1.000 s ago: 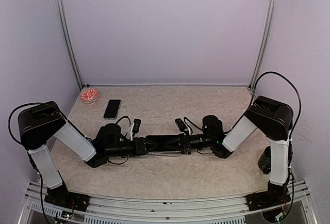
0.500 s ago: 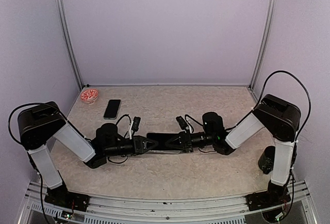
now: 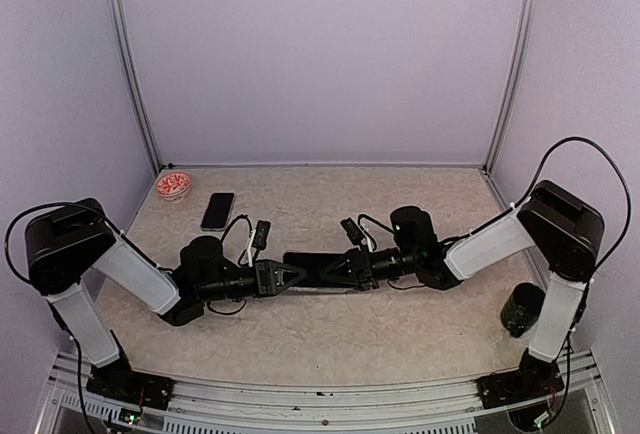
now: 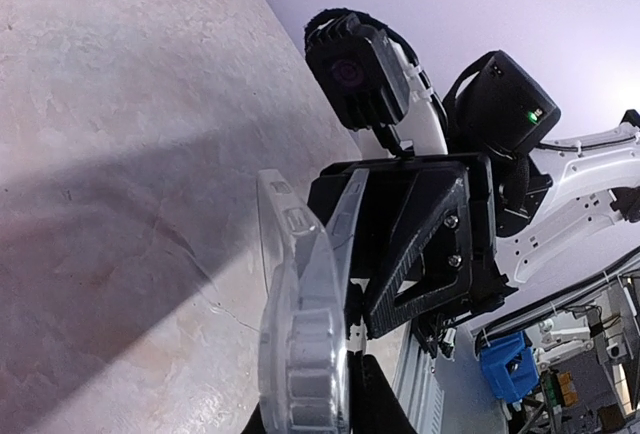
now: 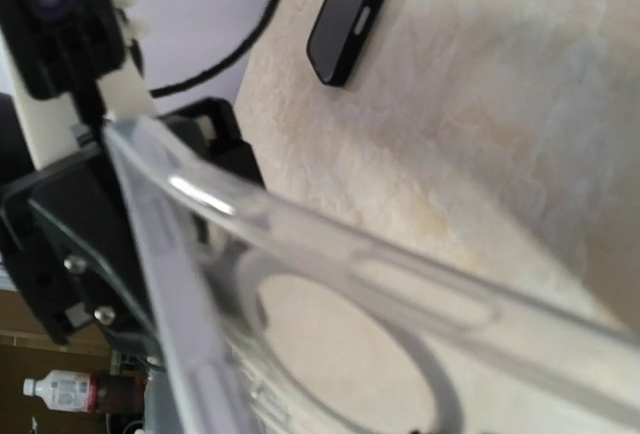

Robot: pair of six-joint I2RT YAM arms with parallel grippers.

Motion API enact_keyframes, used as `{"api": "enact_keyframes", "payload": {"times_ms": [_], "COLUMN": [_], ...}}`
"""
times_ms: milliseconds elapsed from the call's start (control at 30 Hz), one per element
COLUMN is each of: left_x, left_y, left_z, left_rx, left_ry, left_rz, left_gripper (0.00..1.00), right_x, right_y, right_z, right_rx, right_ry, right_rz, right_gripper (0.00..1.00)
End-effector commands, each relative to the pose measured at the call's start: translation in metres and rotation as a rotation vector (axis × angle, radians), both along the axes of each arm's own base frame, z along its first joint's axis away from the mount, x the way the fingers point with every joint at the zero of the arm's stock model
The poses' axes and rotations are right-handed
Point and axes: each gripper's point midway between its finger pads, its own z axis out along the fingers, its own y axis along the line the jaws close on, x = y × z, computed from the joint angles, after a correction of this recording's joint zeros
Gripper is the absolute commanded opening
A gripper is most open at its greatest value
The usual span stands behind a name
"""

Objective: Put the phone into the phone case
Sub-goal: Install the phone on the phone case, then press the phone case onto the phone.

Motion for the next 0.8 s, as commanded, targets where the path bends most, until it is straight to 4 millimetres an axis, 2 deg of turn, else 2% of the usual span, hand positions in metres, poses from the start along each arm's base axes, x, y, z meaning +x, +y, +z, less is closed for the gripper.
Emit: {"api": "enact_keyframes", "payload": {"times_ms": [0,400,767], "left_x": [-0.006,-0.005,-0.016], "left_y": [0.002,0.015,0.023], "left_z": [0.031,0.053,0.076], "left_rx": [-0.033,-0.025,-0.05], "left_ry": [-0.153,-0.223,-0.309], "left_rz": [-0.019,0.016,-0.022], "left_gripper": [0.0,0.0,0.0], "right_x": [0.007,0.01,0.001], "right_y": [-0.014,-0.036,-0.056], "right_z": [-0.014,0.014,0.062], "right_rx": [-0.107,-0.118,-0.068], "right_ry": [0.05,-0.045,-0.259], "right_rz": [-0.068,-0.078,0.012], "right_gripper": [0.38,0.4,0.4]}}
